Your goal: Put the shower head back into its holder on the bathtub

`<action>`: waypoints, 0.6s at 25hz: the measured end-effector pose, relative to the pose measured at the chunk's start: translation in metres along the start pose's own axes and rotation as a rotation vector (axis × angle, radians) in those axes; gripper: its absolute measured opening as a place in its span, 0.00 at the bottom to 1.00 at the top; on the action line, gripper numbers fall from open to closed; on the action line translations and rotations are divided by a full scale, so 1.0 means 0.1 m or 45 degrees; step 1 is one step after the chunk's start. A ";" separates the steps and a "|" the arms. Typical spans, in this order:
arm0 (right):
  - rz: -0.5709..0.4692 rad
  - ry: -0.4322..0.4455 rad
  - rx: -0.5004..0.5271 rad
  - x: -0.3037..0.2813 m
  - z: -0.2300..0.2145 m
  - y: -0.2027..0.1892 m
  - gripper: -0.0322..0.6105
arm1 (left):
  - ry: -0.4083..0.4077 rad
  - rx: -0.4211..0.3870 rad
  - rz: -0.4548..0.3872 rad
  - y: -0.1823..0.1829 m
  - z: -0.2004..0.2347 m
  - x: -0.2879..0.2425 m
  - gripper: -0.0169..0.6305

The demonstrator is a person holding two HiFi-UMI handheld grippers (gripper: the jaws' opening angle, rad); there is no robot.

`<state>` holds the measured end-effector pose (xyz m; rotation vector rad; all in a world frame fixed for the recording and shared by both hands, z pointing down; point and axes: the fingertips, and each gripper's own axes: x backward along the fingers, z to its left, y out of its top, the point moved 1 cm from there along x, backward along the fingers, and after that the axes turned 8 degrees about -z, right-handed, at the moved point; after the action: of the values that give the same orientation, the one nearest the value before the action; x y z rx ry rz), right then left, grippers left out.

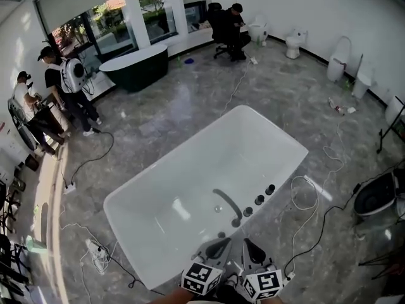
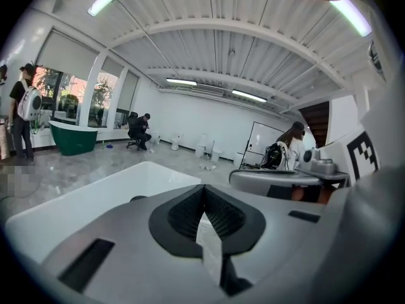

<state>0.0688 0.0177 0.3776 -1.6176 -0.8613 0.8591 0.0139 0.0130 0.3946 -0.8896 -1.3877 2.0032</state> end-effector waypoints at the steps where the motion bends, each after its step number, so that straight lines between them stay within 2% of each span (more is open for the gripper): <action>1: -0.023 -0.003 0.011 0.03 -0.02 0.09 0.07 | -0.009 -0.014 -0.019 0.09 -0.07 -0.01 0.04; 7: -0.129 -0.031 0.070 0.17 -0.13 0.41 0.07 | -0.077 -0.105 -0.089 0.37 -0.38 -0.03 0.04; 15: -0.175 -0.027 0.096 0.31 -0.16 0.56 0.07 | -0.091 -0.162 -0.132 0.51 -0.57 -0.06 0.04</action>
<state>0.1034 0.0277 0.3226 -1.4692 -0.9327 0.8039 0.0583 0.0254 0.3334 -0.7896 -1.5829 1.9027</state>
